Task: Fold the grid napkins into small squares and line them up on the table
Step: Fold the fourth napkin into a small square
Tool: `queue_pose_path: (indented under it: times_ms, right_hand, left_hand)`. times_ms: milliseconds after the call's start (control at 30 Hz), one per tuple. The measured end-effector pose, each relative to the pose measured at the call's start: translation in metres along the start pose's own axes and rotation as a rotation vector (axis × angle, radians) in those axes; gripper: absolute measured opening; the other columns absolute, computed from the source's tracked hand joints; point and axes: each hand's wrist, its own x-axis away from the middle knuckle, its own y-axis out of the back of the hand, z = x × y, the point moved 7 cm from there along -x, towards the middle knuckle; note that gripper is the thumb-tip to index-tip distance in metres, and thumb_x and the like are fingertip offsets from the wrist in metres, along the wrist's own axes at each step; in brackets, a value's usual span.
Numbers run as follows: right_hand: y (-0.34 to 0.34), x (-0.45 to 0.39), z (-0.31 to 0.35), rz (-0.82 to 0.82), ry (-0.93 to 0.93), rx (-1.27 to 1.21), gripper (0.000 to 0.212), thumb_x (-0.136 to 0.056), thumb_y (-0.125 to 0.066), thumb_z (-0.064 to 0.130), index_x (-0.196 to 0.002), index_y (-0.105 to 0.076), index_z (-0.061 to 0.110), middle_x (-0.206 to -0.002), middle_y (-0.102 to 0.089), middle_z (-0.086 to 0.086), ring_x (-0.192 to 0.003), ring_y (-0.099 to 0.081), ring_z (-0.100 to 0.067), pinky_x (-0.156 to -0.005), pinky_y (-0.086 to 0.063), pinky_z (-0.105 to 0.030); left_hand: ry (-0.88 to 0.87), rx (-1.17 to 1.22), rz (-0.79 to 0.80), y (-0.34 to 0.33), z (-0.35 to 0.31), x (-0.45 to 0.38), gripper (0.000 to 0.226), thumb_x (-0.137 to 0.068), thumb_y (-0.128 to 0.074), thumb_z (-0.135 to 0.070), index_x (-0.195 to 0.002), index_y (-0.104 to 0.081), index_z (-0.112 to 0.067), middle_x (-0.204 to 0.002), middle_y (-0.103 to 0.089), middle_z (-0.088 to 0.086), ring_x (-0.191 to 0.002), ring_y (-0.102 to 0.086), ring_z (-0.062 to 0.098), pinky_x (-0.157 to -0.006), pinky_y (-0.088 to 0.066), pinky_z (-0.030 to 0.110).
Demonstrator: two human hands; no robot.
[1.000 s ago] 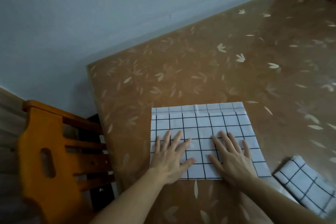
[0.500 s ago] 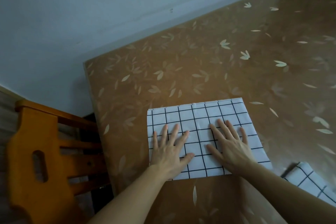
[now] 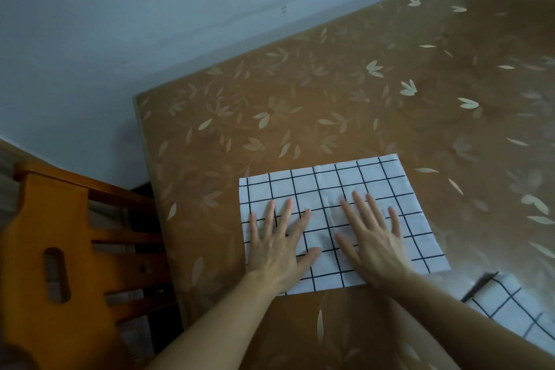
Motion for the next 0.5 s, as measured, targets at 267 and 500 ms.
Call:
queue_pose_path:
  times_ms: [267,500]
  right_hand:
    - [-0.034,0.025,0.032,-0.001,0.066,0.03,0.061,-0.1,-0.007,0.056,-0.153,-0.014,0.028,-0.161,-0.01,0.002,-0.149,0.001,-0.021,-0.116,0.001,-0.048]
    - [-0.033,0.026,0.034,0.008,0.109,0.049,0.059,-0.1,-0.007,0.051,-0.154,-0.013,0.026,-0.161,-0.009,0.0,-0.149,-0.004,-0.024,-0.115,0.001,-0.047]
  left_hand:
    - [-0.021,-0.016,-0.118,0.006,-0.003,0.002,0.065,-0.094,-0.018,-0.065,-0.151,0.001,-0.041,-0.161,0.01,0.0,-0.148,0.009,0.031,-0.113,0.006,0.059]
    - [-0.039,0.04,-0.172,-0.007,-0.026,0.028,0.055,-0.099,-0.023,-0.051,-0.151,-0.024,-0.033,-0.156,-0.031,0.003,-0.145,-0.025,0.031,-0.109,-0.012,0.057]
